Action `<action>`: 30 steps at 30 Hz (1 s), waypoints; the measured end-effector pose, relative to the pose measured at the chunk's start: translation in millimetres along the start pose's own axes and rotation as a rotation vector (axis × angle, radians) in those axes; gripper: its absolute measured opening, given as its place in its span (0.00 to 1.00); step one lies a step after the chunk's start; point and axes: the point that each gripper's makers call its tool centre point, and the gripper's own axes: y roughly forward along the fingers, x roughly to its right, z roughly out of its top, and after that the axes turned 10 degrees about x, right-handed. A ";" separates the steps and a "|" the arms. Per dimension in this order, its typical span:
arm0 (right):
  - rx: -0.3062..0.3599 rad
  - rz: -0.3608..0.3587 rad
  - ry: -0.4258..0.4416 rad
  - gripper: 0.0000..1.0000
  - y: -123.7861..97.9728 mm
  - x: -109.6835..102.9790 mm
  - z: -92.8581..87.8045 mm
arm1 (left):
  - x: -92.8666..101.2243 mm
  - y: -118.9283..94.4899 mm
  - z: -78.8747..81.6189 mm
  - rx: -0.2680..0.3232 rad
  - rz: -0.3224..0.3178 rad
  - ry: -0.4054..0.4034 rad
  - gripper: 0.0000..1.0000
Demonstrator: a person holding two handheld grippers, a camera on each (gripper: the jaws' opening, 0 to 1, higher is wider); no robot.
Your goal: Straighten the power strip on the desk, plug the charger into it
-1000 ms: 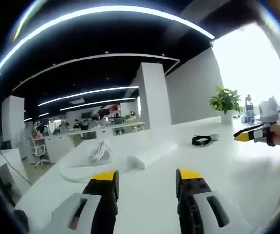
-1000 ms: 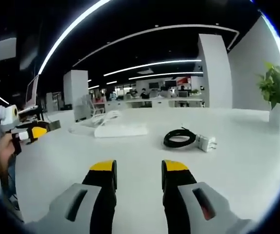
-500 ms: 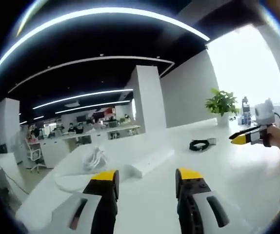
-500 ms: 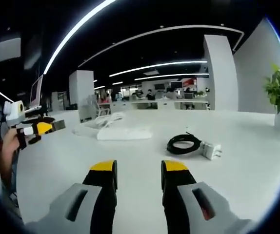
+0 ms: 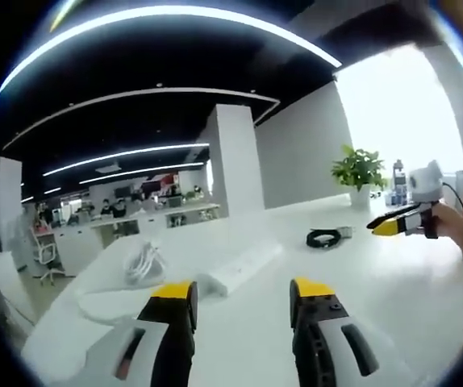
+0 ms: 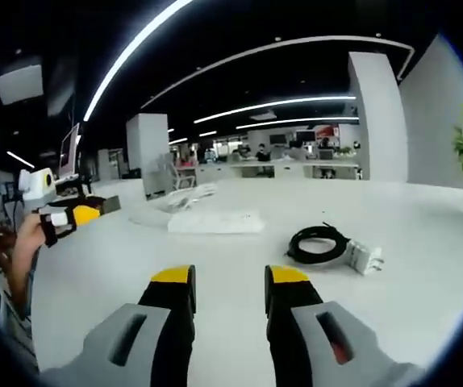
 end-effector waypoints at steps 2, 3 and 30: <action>0.004 0.004 0.002 0.34 3.0 2.0 0.1 | -2.6 2.0 -1.3 -0.005 0.001 0.009 0.46; 0.007 -0.001 0.000 0.33 4.1 4.6 0.8 | -4.0 2.8 -2.0 -0.009 0.002 0.009 0.46; -0.004 0.077 -0.095 0.32 36.9 2.4 17.8 | -11.4 24.5 -2.9 -0.055 -0.038 0.024 0.41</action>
